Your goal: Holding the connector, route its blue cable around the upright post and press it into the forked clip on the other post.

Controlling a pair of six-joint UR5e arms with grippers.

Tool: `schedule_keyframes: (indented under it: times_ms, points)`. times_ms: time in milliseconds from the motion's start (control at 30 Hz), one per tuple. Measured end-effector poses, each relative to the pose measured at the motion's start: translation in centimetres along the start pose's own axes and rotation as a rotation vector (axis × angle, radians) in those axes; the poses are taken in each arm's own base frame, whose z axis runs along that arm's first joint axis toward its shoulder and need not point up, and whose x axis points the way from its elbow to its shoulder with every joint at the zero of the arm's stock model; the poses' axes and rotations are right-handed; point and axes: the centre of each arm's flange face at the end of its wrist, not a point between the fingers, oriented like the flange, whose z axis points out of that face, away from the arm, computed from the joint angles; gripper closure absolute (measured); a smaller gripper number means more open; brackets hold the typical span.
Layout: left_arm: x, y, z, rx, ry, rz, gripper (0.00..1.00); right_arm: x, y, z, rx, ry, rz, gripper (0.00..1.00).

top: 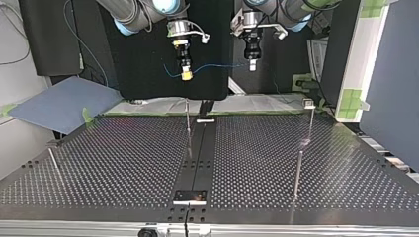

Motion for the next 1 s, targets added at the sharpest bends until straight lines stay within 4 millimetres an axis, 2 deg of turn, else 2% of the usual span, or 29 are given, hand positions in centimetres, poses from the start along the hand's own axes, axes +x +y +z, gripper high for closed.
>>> schedule_keyframes:
  times_ms: [800,1000]
  points:
    - [0.0,0.0,0.0,0.0,0.0,0.001,1.0,0.0,0.0,0.0,0.0,-0.001,0.0,1.0]
    - [1.3,0.2,-0.2,-0.001,0.026,0.023,1.0,-0.7,-0.9,-0.3,0.018,-0.017,-0.01,1.0]
